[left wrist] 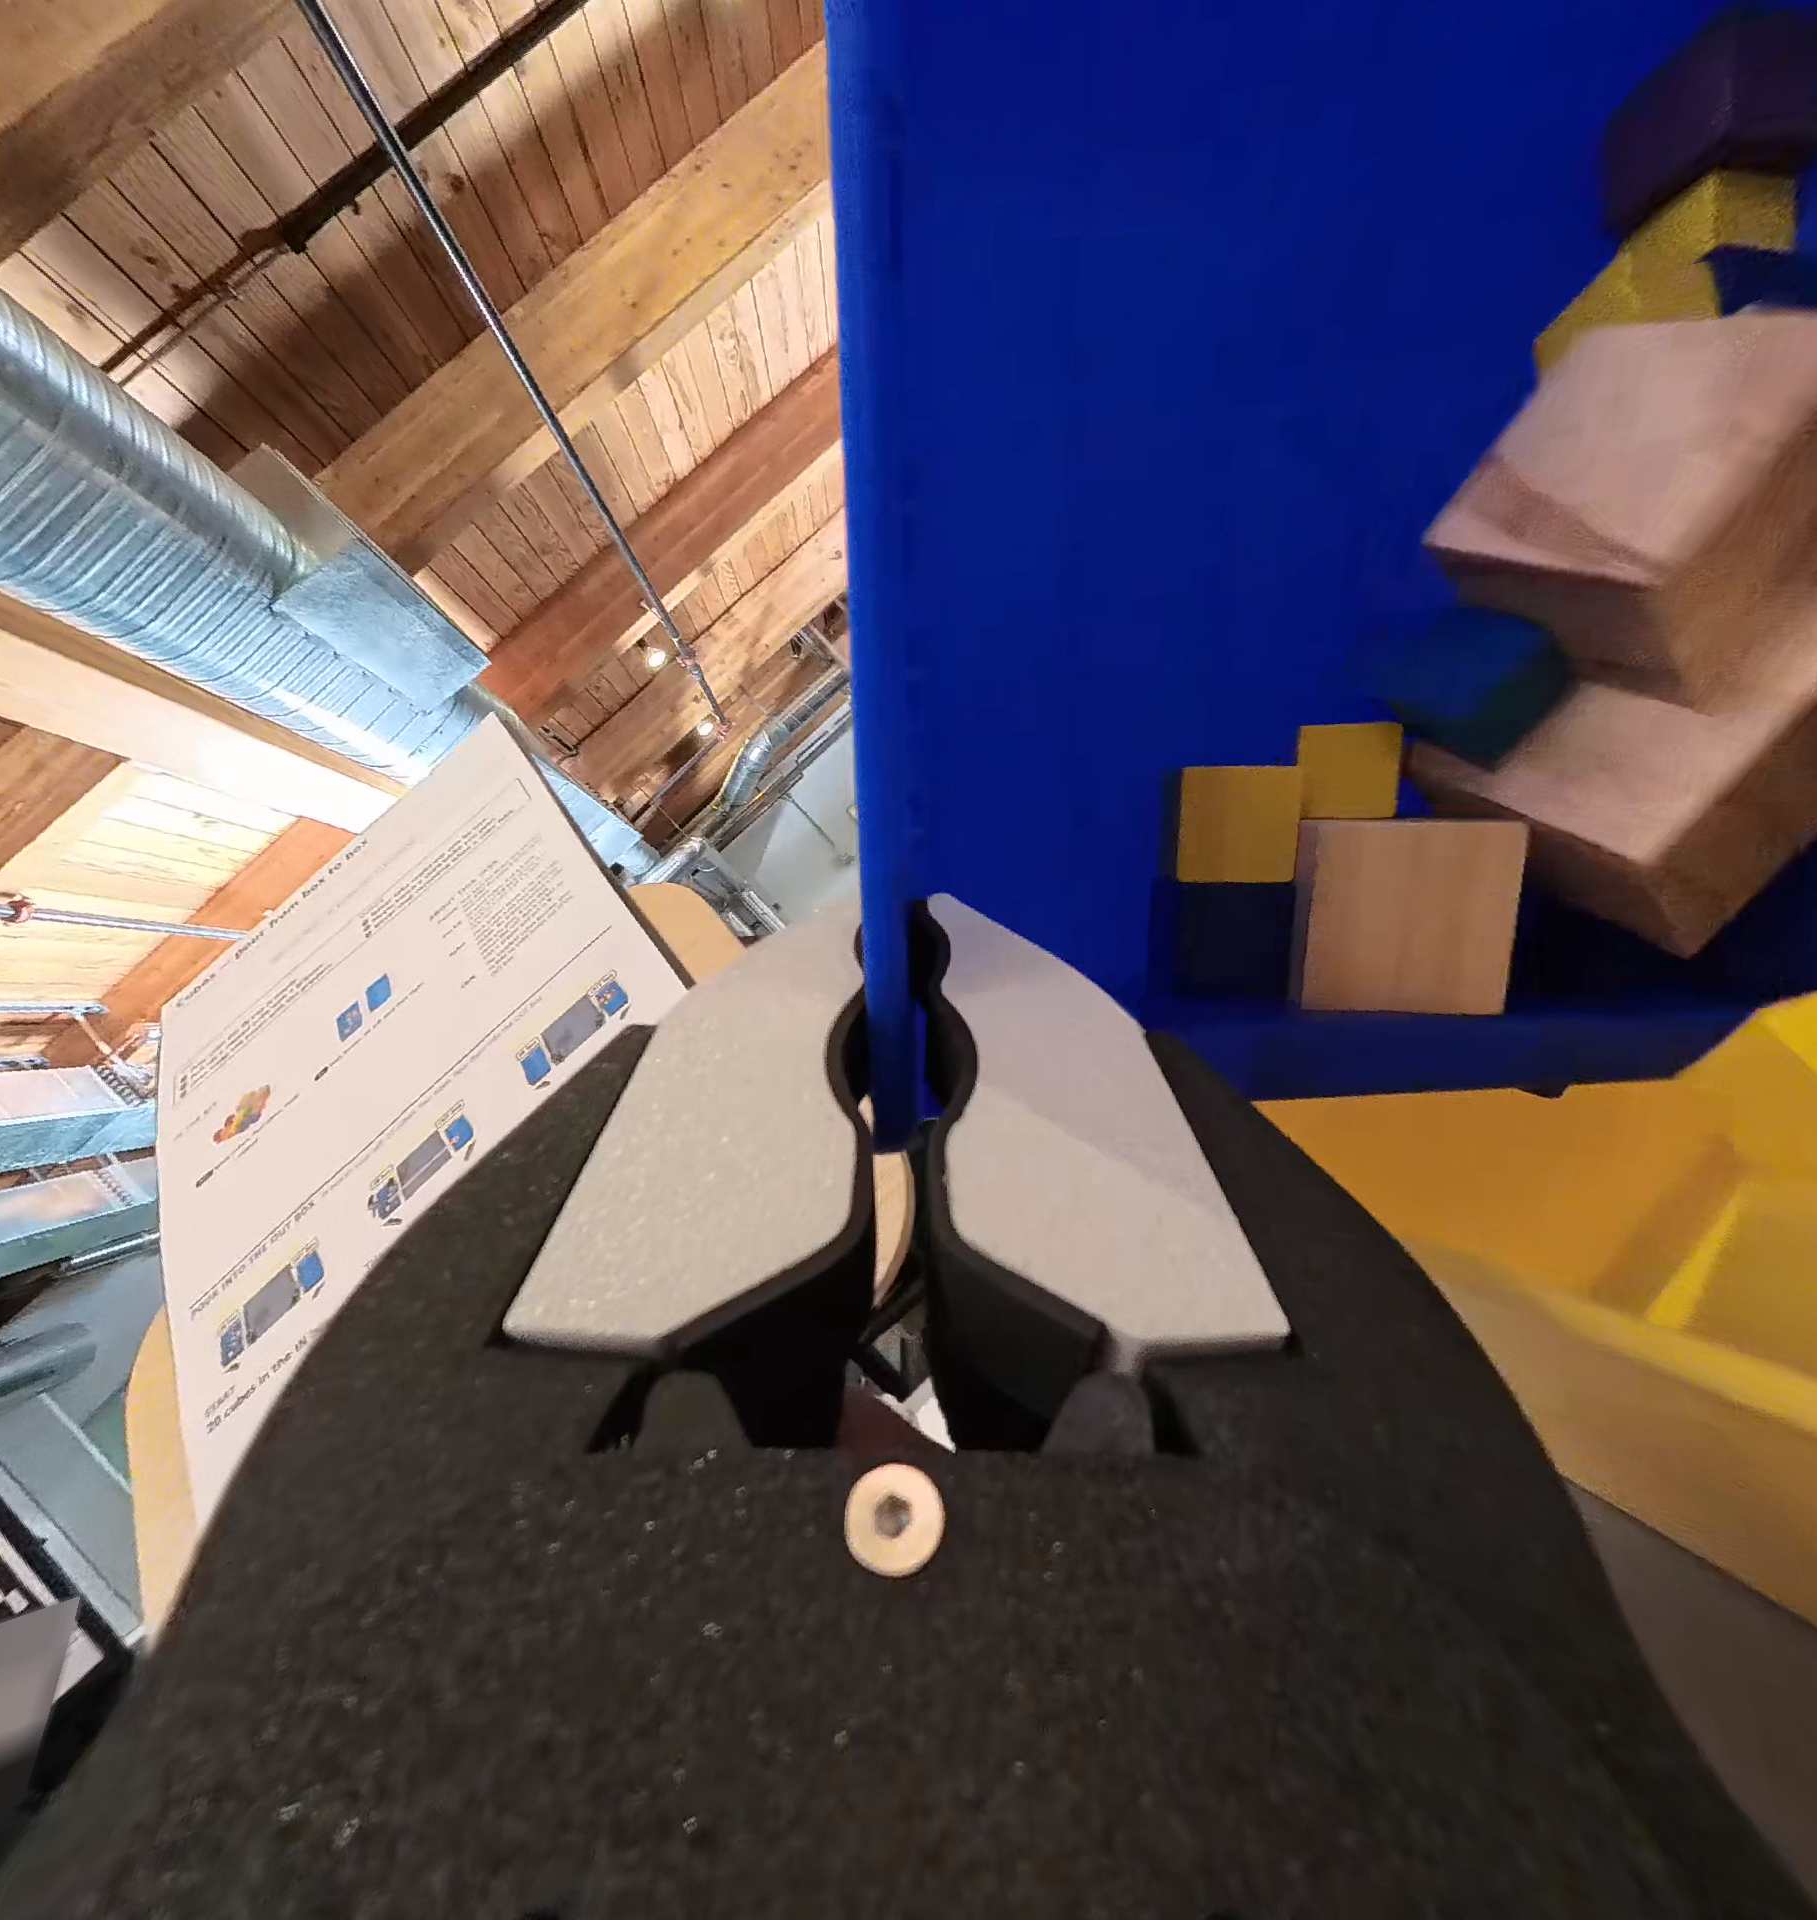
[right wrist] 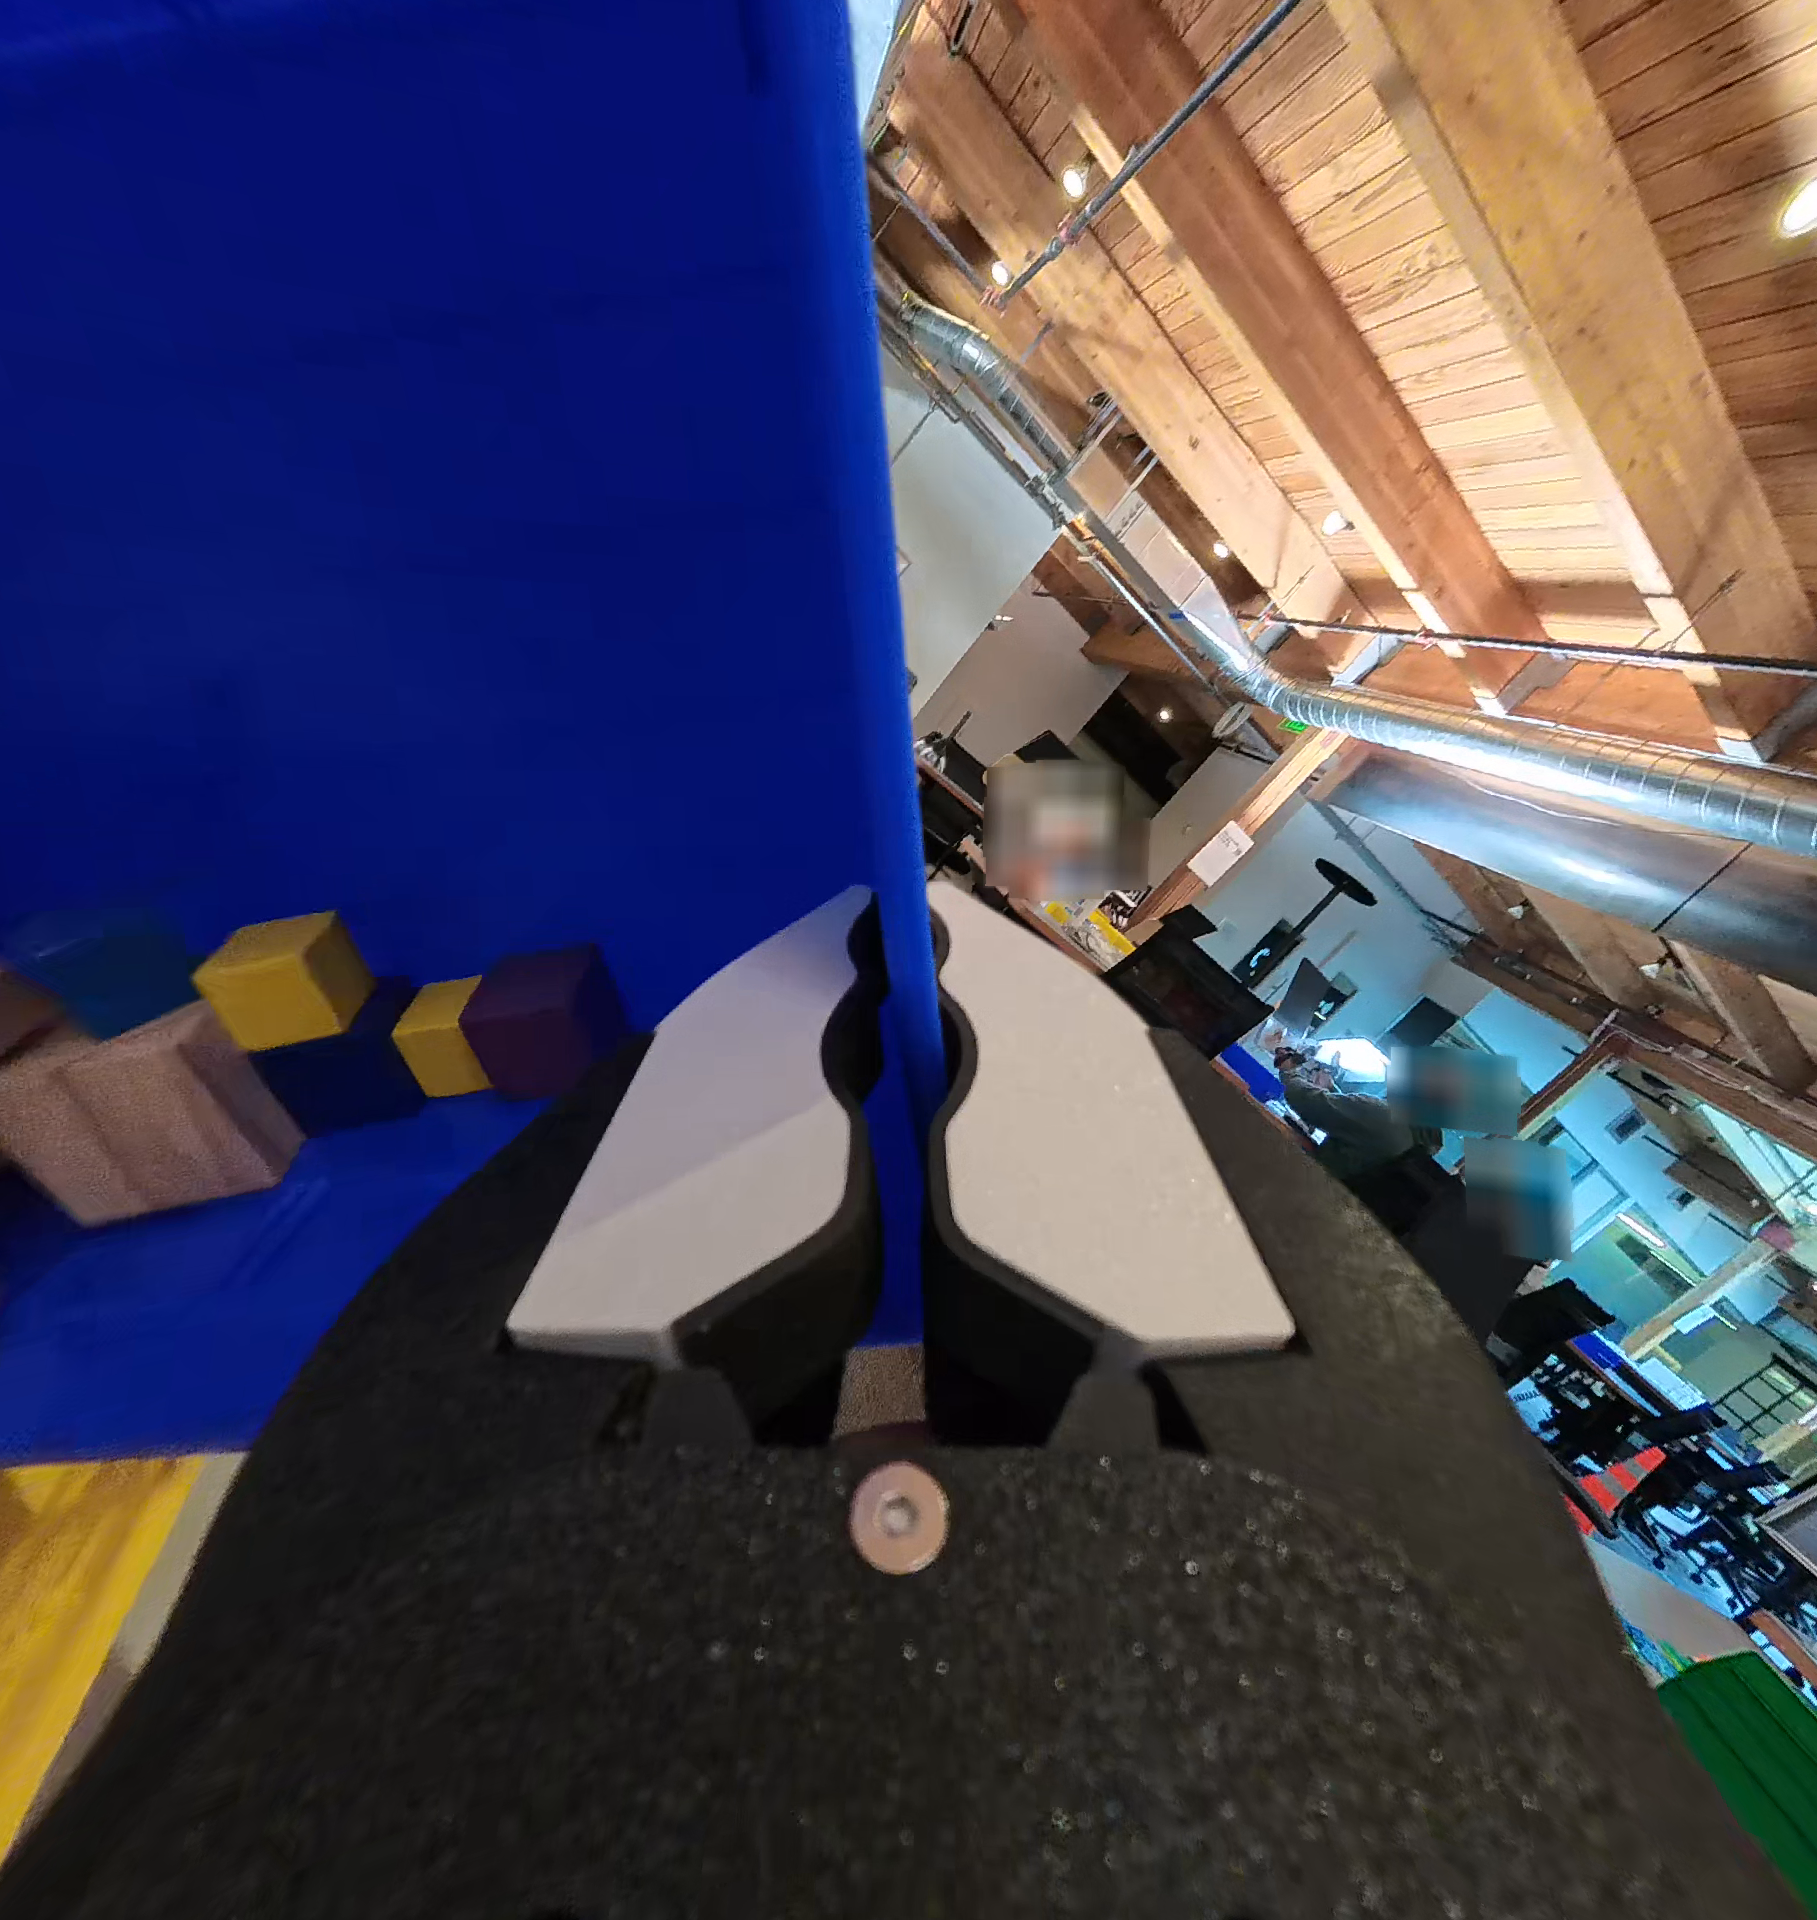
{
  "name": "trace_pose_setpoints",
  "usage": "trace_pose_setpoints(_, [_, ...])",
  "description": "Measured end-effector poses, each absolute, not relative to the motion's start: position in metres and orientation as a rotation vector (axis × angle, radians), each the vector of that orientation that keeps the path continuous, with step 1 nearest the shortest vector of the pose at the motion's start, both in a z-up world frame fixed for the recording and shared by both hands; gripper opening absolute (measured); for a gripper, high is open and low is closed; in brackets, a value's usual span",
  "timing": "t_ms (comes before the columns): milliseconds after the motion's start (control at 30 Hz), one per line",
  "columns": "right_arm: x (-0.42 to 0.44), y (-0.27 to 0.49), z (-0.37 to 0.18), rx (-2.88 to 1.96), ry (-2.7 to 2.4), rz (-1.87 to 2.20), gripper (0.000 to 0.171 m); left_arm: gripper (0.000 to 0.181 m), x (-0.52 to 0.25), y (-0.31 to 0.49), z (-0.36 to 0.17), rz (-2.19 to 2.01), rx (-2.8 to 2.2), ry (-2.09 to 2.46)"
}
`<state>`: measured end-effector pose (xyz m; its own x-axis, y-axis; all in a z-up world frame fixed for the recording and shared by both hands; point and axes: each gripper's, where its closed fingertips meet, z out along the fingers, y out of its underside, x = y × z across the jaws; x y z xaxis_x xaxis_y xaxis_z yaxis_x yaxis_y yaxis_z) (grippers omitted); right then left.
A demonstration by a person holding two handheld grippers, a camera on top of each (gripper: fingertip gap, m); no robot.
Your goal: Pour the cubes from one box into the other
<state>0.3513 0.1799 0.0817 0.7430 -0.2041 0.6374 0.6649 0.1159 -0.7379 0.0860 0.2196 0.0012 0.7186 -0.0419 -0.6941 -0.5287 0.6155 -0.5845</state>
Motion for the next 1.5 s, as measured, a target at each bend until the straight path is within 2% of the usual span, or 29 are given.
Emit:
trace_pose_setpoints(500, [0.354,0.17,0.096,-1.196,-0.4,-0.684,0.004,0.002,0.089,0.216,0.018,0.357,-0.807,0.696])
trace_pose_setpoints(833, [0.347,0.14,0.177,-1.079,-0.382,-0.7,0.004,0.002,0.087,0.197,0.089,0.36,-0.723,0.609])
trace_pose_setpoints(1067, [0.258,0.144,0.226,-1.267,-0.572,-0.604,0.003,0.003,0.001,0.161,0.119,0.275,-0.918,0.58])
trace_pose_setpoints(1167, [0.183,0.166,0.201,-1.51,-0.753,-0.523,0.003,0.003,-0.071,0.14,0.094,0.217,-1.142,0.571])
trace_pose_setpoints(1500, [-0.143,0.214,0.028,-1.908,-1.487,-0.183,0.003,0.003,-0.345,0.042,-0.04,0.126,-1.953,0.391])
